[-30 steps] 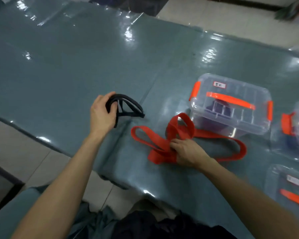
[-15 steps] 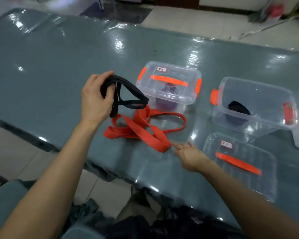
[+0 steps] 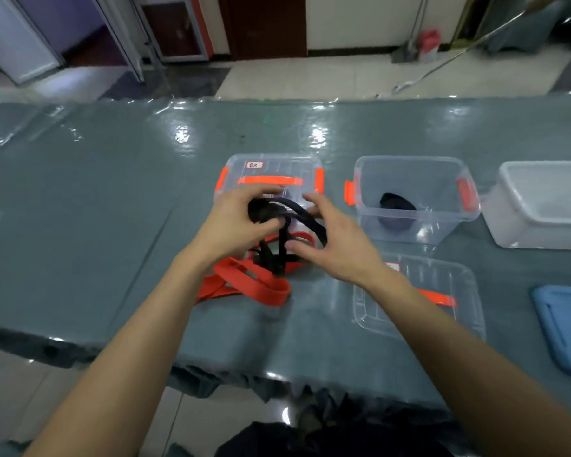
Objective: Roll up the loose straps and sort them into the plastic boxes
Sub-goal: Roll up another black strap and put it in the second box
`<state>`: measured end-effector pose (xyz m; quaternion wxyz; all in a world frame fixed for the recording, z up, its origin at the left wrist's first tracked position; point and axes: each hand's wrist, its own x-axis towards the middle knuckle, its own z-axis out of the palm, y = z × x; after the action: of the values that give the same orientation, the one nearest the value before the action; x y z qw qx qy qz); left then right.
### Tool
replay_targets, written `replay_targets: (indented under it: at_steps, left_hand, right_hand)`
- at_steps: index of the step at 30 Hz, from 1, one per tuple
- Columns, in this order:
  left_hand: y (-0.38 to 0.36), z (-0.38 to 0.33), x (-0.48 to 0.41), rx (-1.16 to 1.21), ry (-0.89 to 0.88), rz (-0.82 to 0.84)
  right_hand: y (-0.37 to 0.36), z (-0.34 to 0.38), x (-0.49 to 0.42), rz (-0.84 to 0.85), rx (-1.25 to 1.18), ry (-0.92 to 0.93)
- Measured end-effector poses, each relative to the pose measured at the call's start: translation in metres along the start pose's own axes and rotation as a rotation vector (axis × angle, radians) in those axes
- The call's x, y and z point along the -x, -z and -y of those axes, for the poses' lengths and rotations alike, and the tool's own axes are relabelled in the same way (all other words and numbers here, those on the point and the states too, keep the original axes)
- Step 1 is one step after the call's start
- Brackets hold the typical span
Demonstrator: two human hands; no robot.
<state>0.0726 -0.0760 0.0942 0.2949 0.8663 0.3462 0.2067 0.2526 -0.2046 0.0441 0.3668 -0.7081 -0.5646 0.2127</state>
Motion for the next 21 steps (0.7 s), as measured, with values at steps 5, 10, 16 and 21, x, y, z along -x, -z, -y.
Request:
replay_targets:
  at_steps: [5, 10, 16, 21]
  left_hand:
    - [-0.006, 0.018, -0.005, 0.081, 0.071, 0.345]
    - [-0.035, 0.018, -0.014, -0.016, 0.013, 0.334]
    - [-0.051, 0.015, -0.021, 0.047, 0.09, 0.149]
    - [-0.056, 0.001, -0.03, 0.442, 0.259, 0.05]
  right_hand:
    - [0.036, -0.018, 0.012, -0.052, -0.057, -0.147]
    - [0.075, -0.038, 0.032, -0.064, -0.083, -0.203]
    - [0.123, -0.055, 0.044, -0.161, 0.001, -0.145]
    - [0.168, -0.084, 0.039, -0.047, 0.134, -0.087]
